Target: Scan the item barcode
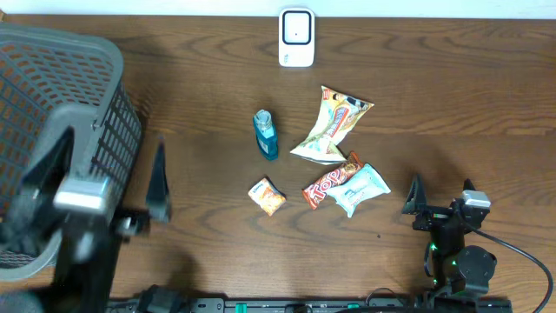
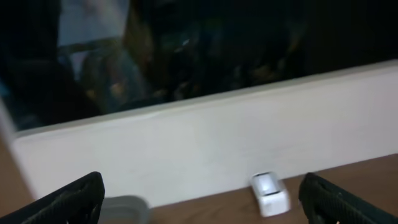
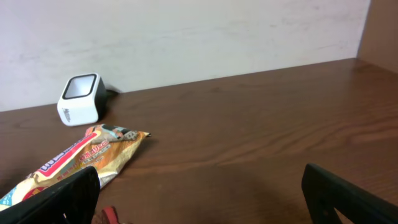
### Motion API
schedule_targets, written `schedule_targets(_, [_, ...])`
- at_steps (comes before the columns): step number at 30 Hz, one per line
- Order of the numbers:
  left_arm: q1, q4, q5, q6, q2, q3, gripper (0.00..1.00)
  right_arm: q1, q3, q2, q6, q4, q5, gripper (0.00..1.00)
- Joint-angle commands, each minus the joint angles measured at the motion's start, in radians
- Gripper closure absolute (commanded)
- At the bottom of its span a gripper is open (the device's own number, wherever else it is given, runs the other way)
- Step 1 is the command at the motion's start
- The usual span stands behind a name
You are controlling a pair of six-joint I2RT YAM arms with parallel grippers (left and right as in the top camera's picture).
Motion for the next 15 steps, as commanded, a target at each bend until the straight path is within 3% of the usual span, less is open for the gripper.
schedule_targets(1, [0.059, -0.002, 0.195, -0.094, -0.051, -0.046, 0.00, -0.006, -0.002, -0.004, 0.006, 0.000, -0.020, 0.01])
schedule_targets(9, [0.070, -0.001, 0.201, -0.133, -0.160, -0.065, 0.00, -0.006, -0.002, 0.029, 0.380, 0.004, -0.130, 0.01])
schedule_targets(15, [0.070, -0.016, 0.201, -0.133, -0.299, -0.084, 0.00, -0.006, -0.002, 0.114, 0.416, 0.022, -0.346, 0.01])
